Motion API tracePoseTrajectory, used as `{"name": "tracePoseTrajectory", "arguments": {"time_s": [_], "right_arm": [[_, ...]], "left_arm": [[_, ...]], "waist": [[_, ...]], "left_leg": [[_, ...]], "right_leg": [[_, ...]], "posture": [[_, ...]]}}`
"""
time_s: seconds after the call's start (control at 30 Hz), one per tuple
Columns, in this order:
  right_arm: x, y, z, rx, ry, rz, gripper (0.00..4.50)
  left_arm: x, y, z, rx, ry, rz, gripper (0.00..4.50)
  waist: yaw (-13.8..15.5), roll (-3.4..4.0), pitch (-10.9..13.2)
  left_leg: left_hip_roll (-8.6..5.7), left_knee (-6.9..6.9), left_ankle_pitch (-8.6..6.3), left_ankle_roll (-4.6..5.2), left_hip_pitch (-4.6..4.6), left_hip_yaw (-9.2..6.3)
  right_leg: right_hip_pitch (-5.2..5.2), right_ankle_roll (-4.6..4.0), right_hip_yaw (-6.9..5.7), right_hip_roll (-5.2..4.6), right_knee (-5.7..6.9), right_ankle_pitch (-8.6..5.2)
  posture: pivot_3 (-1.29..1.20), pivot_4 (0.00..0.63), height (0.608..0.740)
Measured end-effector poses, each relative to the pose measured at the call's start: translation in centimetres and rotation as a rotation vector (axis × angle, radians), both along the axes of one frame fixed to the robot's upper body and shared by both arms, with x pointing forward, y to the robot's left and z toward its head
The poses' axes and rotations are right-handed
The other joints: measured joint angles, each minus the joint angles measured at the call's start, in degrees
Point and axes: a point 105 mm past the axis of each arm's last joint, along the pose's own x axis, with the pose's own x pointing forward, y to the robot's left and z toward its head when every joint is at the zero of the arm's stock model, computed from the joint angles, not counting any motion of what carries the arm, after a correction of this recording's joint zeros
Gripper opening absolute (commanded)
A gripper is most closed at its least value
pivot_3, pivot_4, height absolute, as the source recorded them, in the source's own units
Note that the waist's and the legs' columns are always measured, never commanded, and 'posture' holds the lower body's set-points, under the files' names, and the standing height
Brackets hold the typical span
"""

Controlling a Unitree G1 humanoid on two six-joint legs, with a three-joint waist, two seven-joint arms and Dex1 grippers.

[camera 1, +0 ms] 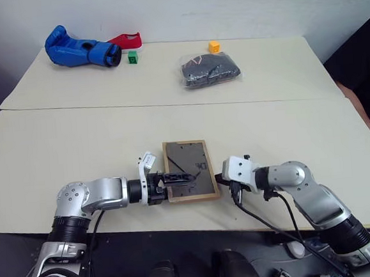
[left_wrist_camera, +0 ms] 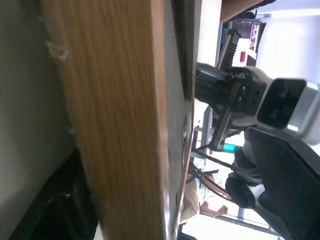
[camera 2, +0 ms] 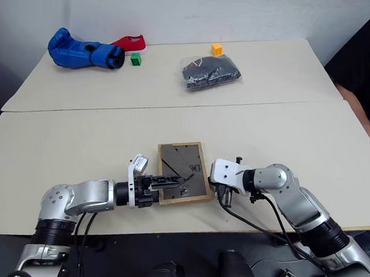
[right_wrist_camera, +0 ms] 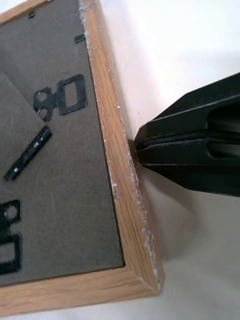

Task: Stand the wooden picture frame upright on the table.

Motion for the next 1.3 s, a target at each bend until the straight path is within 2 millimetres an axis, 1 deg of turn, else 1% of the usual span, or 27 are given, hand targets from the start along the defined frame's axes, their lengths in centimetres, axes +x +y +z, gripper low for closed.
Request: {"name": "tracePoseTrajectory", "arguments": {"time_s": [0.07,0.2,0.27,0.3,0.33,0.4,0.47,0.5,0.53,0.57,0.6,0.67,0.73,0.8,0.83,0.97,1.13,1.23,1.3], "right_arm": [[0.0,0.0,0.0,0.000,0.000,0.001,0.00],[-0.2,0.0,-0.1,0.009,0.004,0.002,0.00],[-0.6,-0.2,-0.2,0.024,0.016,0.006,0.00],[-1.0,-0.7,-0.3,0.036,0.032,0.008,0.00],[-1.2,-1.2,-0.3,0.050,0.052,0.001,0.00],[-1.6,-2.8,-0.1,0.123,0.117,-0.040,0.35],[-1.7,-4.5,1.1,0.226,0.170,-0.085,0.87],[-1.7,-5.0,2.1,0.282,0.183,-0.089,1.22],[-1.9,-5.3,3.3,0.337,0.195,-0.075,1.66],[-1.9,-5.6,4.3,0.378,0.207,-0.064,1.87],[-2.1,-5.7,5.8,0.450,0.242,-0.047,2.24],[-2.4,-5.2,8.0,0.519,0.291,0.003,2.83],[-2.9,-3.9,9.8,0.548,0.328,0.074,3.47],[-2.8,-2.3,10.6,0.562,0.343,0.115,4.01],[-2.6,-1.1,10.7,0.563,0.351,0.137,4.45],[-2.5,2.5,10.4,0.563,0.377,0.204,4.48],[-1.7,4.6,10.0,0.529,0.348,0.239,4.48],[-1.3,6.1,9.7,0.541,0.355,0.257,4.48],[-1.2,6.6,9.7,0.541,0.341,0.268,4.48]], "left_arm": [[0.0,-0.2,-0.2,0.000,0.008,0.005,3.02],[-0.3,-0.4,-0.7,0.011,0.018,0.003,1.84],[-0.5,-0.3,-0.4,-0.004,0.006,-0.005,1.23],[-0.6,-0.3,-0.1,-0.022,-0.008,-0.009,0.92],[-0.7,-0.1,0.0,-0.020,-0.015,-0.006,0.81],[-0.7,0.7,0.2,-0.016,-0.058,0.019,0.82],[-0.7,1.6,0.7,0.023,-0.180,0.026,0.82],[-0.5,2.1,1.1,0.050,-0.274,0.024,0.82],[-0.2,2.7,1.5,0.083,-0.374,0.025,0.82],[0.0,3.3,1.7,0.100,-0.446,0.024,0.82],[0.2,3.8,1.9,0.123,-0.553,0.001,0.82],[0.1,3.9,1.9,0.145,-0.684,-0.068,0.82],[-0.1,3.7,1.9,0.146,-0.774,-0.131,0.82],[0.1,3.3,1.7,0.126,-0.795,-0.149,0.82],[0.2,3.1,1.7,0.113,-0.803,-0.157,0.82],[0.1,2.6,1.7,0.103,-0.833,-0.199,0.82],[0.0,2.0,1.5,0.085,-0.833,-0.218,0.82],[0.1,1.8,1.5,0.082,-0.827,-0.219,0.82],[0.1,1.9,1.5,0.086,-0.825,-0.219,0.82]], "waist": [[-0.1,0.00,0.0],[-0.2,0.00,0.0],[-0.2,0.00,0.0],[-0.2,0.00,0.0],[-0.2,0.00,0.0],[-0.3,0.01,0.0],[-0.5,-0.01,0.1],[-0.7,0.02,0.1],[-0.9,0.06,0.1],[-1.0,0.09,0.1],[-1.3,0.14,0.2],[-1.5,0.16,0.2],[-1.5,0.16,0.2],[-1.5,0.16,0.2],[-1.5,0.16,0.2],[-1.4,0.16,0.2],[-1.3,0.16,0.2],[-1.4,0.16,0.2],[-1.4,0.16,0.2]], "left_leg": [[0.00,0.00,0.00,0.00,0.00,0.00],[0.02,-0.01,0.00,-0.01,-0.01,0.02],[0.04,-0.02,0.00,-0.03,-0.02,0.02],[0.04,-0.02,0.00,-0.03,-0.02,0.03],[0.04,-0.02,0.01,-0.04,-0.02,0.02],[0.06,-0.04,0.01,-0.04,-0.04,0.05],[0.10,-0.08,0.05,-0.11,-0.05,0.11],[0.09,-0.11,0.06,-0.13,-0.03,0.18],[0.09,-0.18,0.08,-0.16,0.02,0.20],[0.10,-0.21,0.08,-0.17,0.05,0.23],[0.11,-0.26,0.09,-0.17,0.05,0.24],[0.14,-0.31,0.08,-0.17,0.04,0.23],[0.17,-0.46,0.09,-0.14,0.03,0.16],[0.17,-0.54,0.09,-0.08,-0.01,0.14],[0.17,-0.55,0.09,-0.05,-0.07,0.13],[0.14,-0.63,0.06,0.05,-0.27,0.09],[0.09,-0.47,-0.04,0.24,-0.42,0.06],[0.09,-0.33,-0.04,0.25,-0.47,0.04],[0.09,-0.25,-0.04,0.25,-0.48,-0.01]], "right_leg": [[0.00,0.00,0.00,0.01,0.00,0.00],[-0.02,0.01,0.00,0.07,-0.03,-0.01],[-0.03,0.01,0.00,0.09,-0.04,-0.01],[-0.02,0.01,0.00,0.09,-0.05,-0.01],[-0.01,0.01,0.00,0.09,-0.06,-0.01],[-0.03,0.01,0.02,0.12,-0.06,-0.01],[-0.06,0.00,0.04,0.21,-0.07,-0.01],[-0.07,-0.03,0.07,0.23,-0.05,-0.02],[-0.06,-0.04,0.09,0.24,-0.06,-0.03],[-0.06,-0.07,0.11,0.25,-0.06,-0.04],[-0.07,-0.08,0.12,0.25,-0.07,-0.05],[-0.08,-0.09,0.14,0.23,-0.11,-0.05],[-0.08,-0.09,0.13,0.19,-0.22,-0.05],[-0.14,-0.09,0.13,0.13,-0.28,-0.05],[-0.20,-0.07,0.12,0.11,-0.29,-0.04],[-0.36,-0.04,0.09,0.03,-0.39,-0.02],[-0.37,0.03,0.05,-0.03,-0.47,0.01],[-0.38,0.06,0.03,-0.04,-0.43,0.03],[-0.36,0.06,-0.01,-0.04,-0.41,0.03]], "posture": [[0.00,0.150,0.740],[0.00,0.150,0.740],[0.00,0.150,0.740],[0.00,0.150,0.740],[0.00,0.150,0.740],[0.00,0.150,0.740],[0.00,0.150,0.740],[0.00,0.150,0.740],[0.00,0.150,0.740],[0.00,0.150,0.740],[0.00,0.150,0.740],[0.00,0.150,0.740],[0.00,0.150,0.740],[0.00,0.150,0.740],[0.00,0.150,0.740],[0.00,0.150,0.740],[0.00,0.150,0.740],[0.00,0.150,0.740],[0.00,0.150,0.740]]}}
